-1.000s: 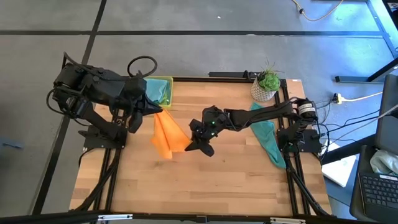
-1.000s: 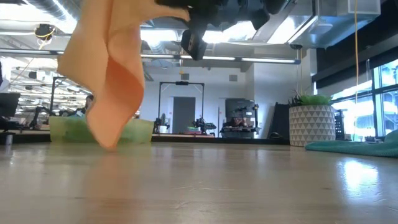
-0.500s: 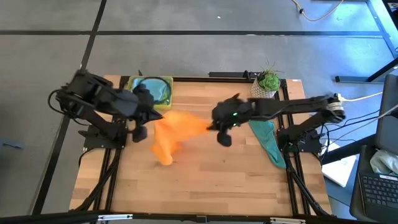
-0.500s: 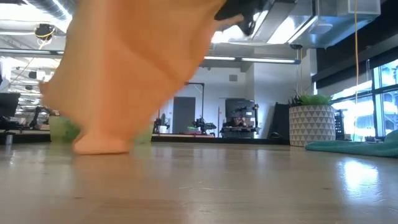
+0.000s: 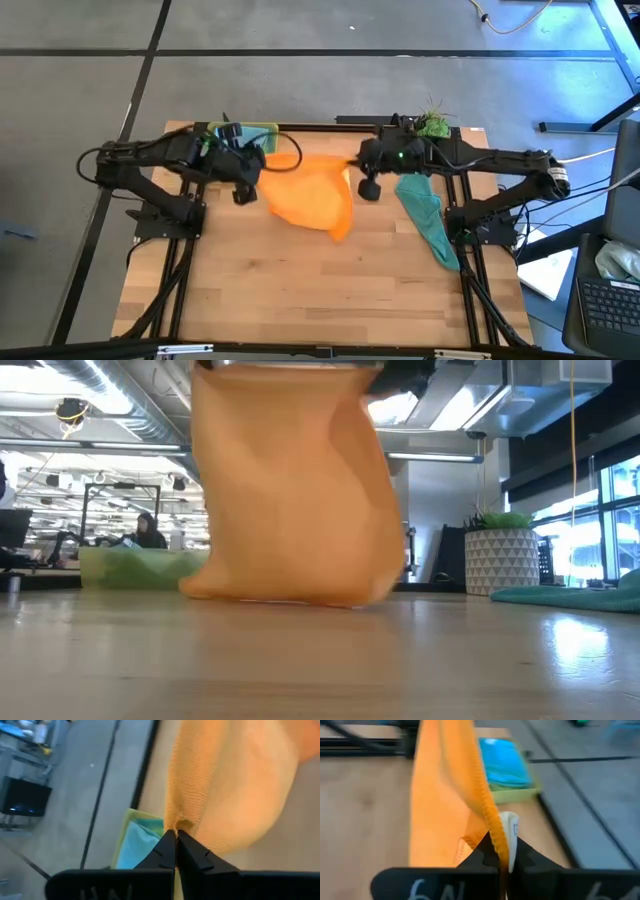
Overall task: Fold microfiber towels
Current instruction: Fold the orange towel
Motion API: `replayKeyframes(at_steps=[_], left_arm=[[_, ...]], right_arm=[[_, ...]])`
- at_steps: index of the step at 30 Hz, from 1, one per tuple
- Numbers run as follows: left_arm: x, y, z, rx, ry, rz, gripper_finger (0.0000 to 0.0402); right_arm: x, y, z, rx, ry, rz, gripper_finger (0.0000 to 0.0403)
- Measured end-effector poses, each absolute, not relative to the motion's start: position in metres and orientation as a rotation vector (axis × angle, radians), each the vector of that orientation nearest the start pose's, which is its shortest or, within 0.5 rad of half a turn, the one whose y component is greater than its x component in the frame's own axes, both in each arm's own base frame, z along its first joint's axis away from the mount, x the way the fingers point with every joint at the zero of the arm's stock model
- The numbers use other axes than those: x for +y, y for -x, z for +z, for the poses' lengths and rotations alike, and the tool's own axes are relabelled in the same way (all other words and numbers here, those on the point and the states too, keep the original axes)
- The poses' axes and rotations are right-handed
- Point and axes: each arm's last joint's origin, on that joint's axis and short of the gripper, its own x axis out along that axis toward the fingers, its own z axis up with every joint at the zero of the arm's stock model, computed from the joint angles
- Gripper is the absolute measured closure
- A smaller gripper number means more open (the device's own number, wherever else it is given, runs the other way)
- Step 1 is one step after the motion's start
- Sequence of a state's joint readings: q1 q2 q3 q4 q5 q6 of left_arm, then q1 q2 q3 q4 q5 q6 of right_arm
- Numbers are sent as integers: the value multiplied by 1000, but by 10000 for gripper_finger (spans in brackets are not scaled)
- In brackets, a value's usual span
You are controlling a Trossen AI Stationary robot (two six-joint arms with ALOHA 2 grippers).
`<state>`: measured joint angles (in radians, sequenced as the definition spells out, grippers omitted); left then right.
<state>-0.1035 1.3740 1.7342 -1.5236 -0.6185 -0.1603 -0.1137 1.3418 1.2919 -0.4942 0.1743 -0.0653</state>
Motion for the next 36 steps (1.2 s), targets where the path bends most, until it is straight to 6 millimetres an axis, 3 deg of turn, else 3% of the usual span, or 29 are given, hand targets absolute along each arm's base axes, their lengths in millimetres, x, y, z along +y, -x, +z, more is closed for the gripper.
replayKeyframes(at_steps=[5,10,14,18,23,26,30,36], left_arm=[[21,-199,430,883,-205,623,401],[17,-192,441,744,-22,470,402],[-2,-196,417,858,64,334,402],[-28,-202,377,995,83,253,401],[-57,-206,319,1094,151,194,401],[-73,-207,295,1116,257,143,401],[-91,-202,289,1120,351,108,402],[-102,-198,303,1101,382,74,402]], right_arm=[[-52,-284,372,505,89,-321,396],[-39,-285,380,476,10,-151,389],[-16,-286,368,589,-97,-13,396],[12,-290,345,780,-133,96,397],[42,-295,299,925,-173,228,375],[55,-294,274,972,-265,280,371],[68,-292,258,964,-383,361,385],[72,-292,257,947,-387,380,394]])
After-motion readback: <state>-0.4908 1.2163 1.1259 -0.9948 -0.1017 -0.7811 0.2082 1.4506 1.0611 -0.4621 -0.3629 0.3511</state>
